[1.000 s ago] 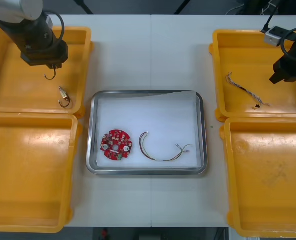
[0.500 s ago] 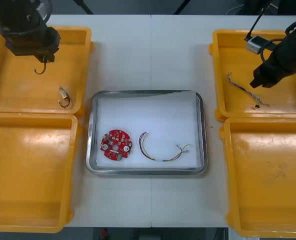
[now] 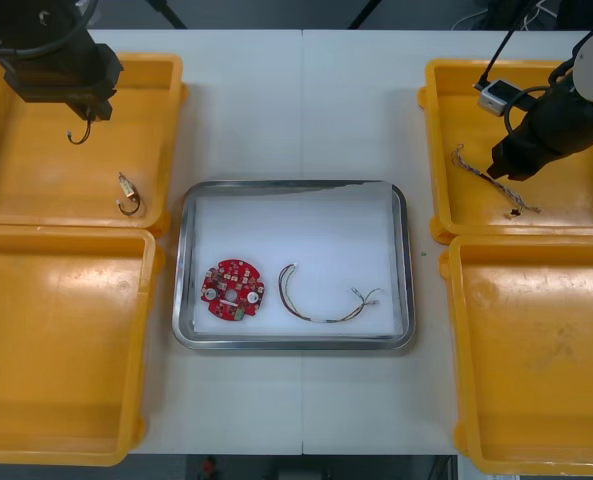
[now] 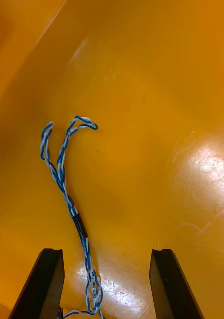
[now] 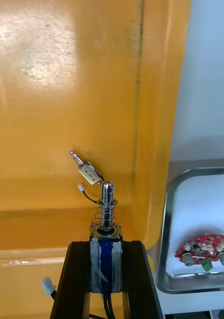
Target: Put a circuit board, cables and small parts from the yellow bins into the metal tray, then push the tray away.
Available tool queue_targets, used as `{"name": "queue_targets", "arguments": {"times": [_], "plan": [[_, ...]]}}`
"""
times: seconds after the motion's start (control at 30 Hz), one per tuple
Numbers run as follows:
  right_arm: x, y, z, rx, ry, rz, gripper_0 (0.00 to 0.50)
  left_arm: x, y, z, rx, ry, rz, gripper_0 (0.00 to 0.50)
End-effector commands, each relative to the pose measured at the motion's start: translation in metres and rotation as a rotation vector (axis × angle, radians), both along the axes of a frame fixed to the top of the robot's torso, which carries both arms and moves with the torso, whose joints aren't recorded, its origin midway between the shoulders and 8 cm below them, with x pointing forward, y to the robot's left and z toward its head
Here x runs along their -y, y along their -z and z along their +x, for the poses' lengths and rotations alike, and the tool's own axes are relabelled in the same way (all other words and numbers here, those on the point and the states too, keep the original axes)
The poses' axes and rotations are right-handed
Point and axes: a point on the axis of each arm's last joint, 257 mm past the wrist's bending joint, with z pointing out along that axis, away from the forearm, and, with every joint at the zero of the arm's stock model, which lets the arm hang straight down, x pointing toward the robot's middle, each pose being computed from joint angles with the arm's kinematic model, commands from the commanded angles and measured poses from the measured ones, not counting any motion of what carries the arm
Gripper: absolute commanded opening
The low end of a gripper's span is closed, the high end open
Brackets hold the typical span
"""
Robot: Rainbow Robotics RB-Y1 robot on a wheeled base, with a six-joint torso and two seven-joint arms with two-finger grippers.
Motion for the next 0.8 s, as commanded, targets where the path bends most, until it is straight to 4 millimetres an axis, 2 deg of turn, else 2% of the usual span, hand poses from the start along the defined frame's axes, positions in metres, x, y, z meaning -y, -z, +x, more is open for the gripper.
{"name": "queue_targets", "arguments": {"times": [0.03, 0.3, 0.6, 0.8], "plan": [[-0.008, -0.007, 0.009, 0.024, -0.052, -0.043, 0.500, 0.010, -0.038, 0.001, 0.073, 0.014, -0.018, 0.000], [-0.014, 0.008, 0.010, 0.019, -0.058, -0.041, 0.500, 0.040, -0.029, -0.011, 0.076, 0.033, -0.039, 0.000], [-0.017, 0.029, 0.010, 0.031, -0.064, -0.032, 0.500, 0.067, -0.004, -0.037, 0.102, 0.016, -0.044, 0.000], [-0.015, 0.034, 0.009, 0.032, -0.062, -0.029, 0.500, 0.087, 0.015, -0.050, 0.090, 0.022, -0.068, 0.000]]}}
